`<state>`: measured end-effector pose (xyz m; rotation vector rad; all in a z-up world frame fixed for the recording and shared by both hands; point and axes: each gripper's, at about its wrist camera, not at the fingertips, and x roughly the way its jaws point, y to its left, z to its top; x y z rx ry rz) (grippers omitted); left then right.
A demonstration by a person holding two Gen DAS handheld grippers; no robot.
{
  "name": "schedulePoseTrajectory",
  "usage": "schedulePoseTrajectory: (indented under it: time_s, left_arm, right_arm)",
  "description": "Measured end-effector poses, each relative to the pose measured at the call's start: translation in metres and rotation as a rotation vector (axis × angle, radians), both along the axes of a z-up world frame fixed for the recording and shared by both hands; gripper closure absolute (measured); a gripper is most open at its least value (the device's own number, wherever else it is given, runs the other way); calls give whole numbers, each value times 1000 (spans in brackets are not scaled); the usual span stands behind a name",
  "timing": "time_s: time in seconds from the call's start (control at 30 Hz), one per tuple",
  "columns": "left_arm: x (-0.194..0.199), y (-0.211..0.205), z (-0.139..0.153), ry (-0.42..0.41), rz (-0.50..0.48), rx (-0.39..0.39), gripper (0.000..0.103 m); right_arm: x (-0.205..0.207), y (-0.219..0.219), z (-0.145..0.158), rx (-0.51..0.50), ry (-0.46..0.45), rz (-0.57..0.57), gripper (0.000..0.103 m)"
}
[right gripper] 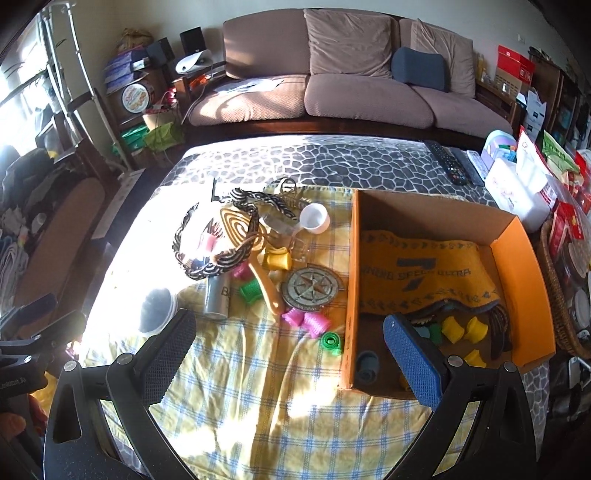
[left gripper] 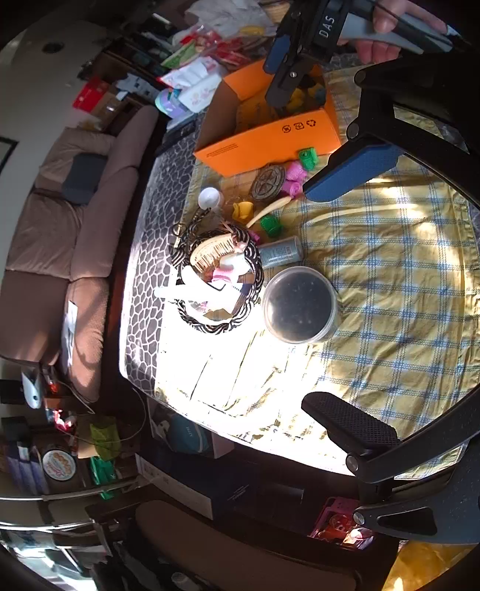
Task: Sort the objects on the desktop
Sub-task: 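Lift both open tools out of the box back over the table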
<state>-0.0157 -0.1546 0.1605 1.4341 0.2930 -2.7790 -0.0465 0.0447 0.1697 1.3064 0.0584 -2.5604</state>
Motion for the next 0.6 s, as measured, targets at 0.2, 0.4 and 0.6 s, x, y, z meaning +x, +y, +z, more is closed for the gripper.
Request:
schedulePoseTrajectory:
  time_s: [0.2, 0.4, 0.6]
  left_arm:
    - [-1, -22, -7, -12, 23, 1, 0]
    - [-5, -42, -11, -18, 34, 1, 0]
    - [-12, -55, -27, -37, 23, 32, 0]
  right_arm:
    - [-6, -21, -6, 0, -7, 20, 0]
    - [-13, -42, -12, 9, -17, 38, 0]
    - [-20, -61, -24, 4, -33, 59, 0]
